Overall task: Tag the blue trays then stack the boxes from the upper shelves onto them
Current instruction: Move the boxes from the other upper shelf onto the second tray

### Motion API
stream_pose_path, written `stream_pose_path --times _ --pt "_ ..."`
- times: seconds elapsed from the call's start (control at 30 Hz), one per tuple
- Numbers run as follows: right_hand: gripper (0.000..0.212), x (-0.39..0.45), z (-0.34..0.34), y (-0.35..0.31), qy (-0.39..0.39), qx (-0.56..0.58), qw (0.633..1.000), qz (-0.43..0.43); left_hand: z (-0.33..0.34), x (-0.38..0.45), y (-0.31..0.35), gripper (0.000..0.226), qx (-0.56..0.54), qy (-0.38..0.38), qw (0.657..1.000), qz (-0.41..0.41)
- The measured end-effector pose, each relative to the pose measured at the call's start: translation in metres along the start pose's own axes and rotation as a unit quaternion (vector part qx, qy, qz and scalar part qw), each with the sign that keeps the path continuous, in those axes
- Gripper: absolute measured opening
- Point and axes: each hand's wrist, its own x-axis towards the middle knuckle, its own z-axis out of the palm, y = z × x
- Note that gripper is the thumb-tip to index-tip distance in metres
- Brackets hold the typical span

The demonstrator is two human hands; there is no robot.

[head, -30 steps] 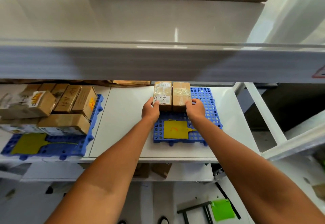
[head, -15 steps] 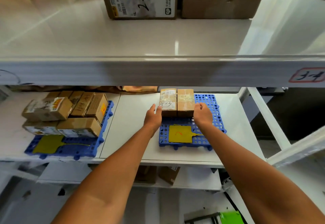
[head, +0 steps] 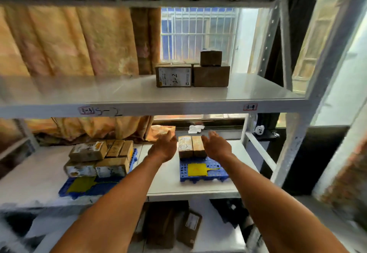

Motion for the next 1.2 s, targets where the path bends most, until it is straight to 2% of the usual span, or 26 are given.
stream_pose_path --times 0.17,0.27,0.37,0.53,0.7,0.8,0.9,1.0,1.1,1.2 --pt "0.047 -0.075 -0.053 -0.062 0.106 -0.033 0.987 -0.115 -0.060 -0.073 0.035 0.053 0.018 -0.057 0.998 0.007" --pt "0.047 -0.096 -0.090 -0.092 0.168 -0.025 0.966 -0.193 -0.104 -0.092 0.057 0.058 -0.023 -0.023 0.999 -0.006" --pt "0.043 -0.097 -0.125 -0.106 0.213 0.002 0.951 -0.224 -0.147 -0.097 0.078 0.070 -0.062 0.035 0.997 0.004" --pt "0.039 -0.062 -0.162 -0.104 0.289 0.055 0.937 -0.188 -0.192 -0.072 0.097 0.070 -0.063 0.137 0.987 0.062" --pt "0.040 0.008 -0.168 -0.084 0.271 0.077 0.951 -0.125 -0.183 -0.007 0.097 0.064 -0.073 0.094 0.991 0.056" --pt "0.062 0.058 -0.174 -0.071 0.269 0.056 0.956 -0.099 -0.174 0.038 0.093 0.072 -0.085 0.098 0.991 0.044" --pt "0.090 0.106 -0.184 -0.066 0.283 0.036 0.954 -0.095 -0.172 0.075 0.090 0.088 -0.073 0.174 0.981 0.050" --pt "0.101 0.145 -0.190 -0.073 0.291 0.015 0.953 -0.086 -0.175 0.105 0.086 0.094 -0.021 0.224 0.973 0.047" --pt "0.099 0.165 -0.187 -0.085 0.310 -0.039 0.947 -0.067 -0.174 0.121 0.082 0.083 0.044 0.242 0.967 0.059" --pt "0.092 0.175 -0.185 -0.095 0.333 -0.065 0.939 -0.061 -0.175 0.126 0.081 0.064 0.095 0.300 0.945 0.084"
